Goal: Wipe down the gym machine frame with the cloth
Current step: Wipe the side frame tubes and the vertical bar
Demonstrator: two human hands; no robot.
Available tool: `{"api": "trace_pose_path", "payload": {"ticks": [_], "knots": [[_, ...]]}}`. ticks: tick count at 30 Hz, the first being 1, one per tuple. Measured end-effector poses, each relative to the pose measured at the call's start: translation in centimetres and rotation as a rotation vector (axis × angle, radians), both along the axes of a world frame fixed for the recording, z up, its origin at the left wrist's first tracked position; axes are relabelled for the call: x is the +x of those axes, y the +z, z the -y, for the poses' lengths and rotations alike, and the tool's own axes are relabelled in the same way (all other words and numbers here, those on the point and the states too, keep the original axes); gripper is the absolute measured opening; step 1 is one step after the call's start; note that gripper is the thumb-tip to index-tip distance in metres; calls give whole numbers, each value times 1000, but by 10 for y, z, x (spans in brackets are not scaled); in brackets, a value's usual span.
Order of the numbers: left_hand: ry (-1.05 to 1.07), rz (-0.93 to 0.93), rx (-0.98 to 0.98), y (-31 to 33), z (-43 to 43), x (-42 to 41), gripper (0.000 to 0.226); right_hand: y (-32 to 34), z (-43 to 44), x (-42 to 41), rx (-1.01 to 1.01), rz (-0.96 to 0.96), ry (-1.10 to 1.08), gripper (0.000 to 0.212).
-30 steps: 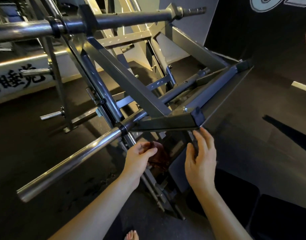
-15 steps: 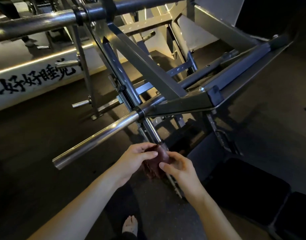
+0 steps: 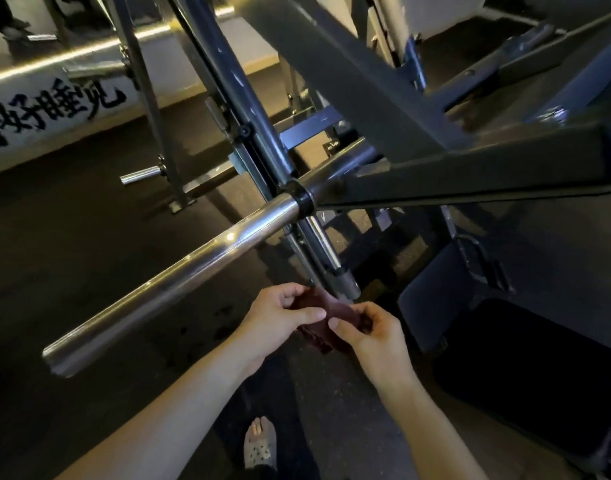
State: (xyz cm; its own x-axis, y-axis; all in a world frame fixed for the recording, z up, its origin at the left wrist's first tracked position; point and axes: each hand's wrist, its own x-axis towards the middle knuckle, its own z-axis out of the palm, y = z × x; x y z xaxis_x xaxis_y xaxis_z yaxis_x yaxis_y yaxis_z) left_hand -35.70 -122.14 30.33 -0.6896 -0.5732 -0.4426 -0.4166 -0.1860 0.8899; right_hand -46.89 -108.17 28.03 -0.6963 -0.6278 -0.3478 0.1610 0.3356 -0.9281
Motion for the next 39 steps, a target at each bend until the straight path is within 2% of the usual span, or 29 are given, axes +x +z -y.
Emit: {"api": "trace_pose_path", "payload": {"ticks": [6,14,17,20,25,31,35,39], "knots": [[152,1,-93,-81,30,-15,8,-76,41,-17,-40,-38,55,9],[381,-166,45,-175,72,-42,21,-175,99,-48,-202,-58,44,6],[352,-214,133,-207,90,-52,25,-210,120,-60,-234,-106,33,5],[306,-278,116,-235,108,-63,28,-238,143,-75,-302,-117,28,6],[390,-422,-31,-268,139,-78,25,-256,177,-94,-366,-376,110,10],[397,-525,-215,-300,172,-77,24,-276,205,-106,-342,-755,277,17],[407,-556,-311,-293,187,-71,25,-268,207,-106,-302,-977,148,39],[407,-574,-419,-269,199,-76,22,-245,210,-110,-318,-1132,54,38]]}}
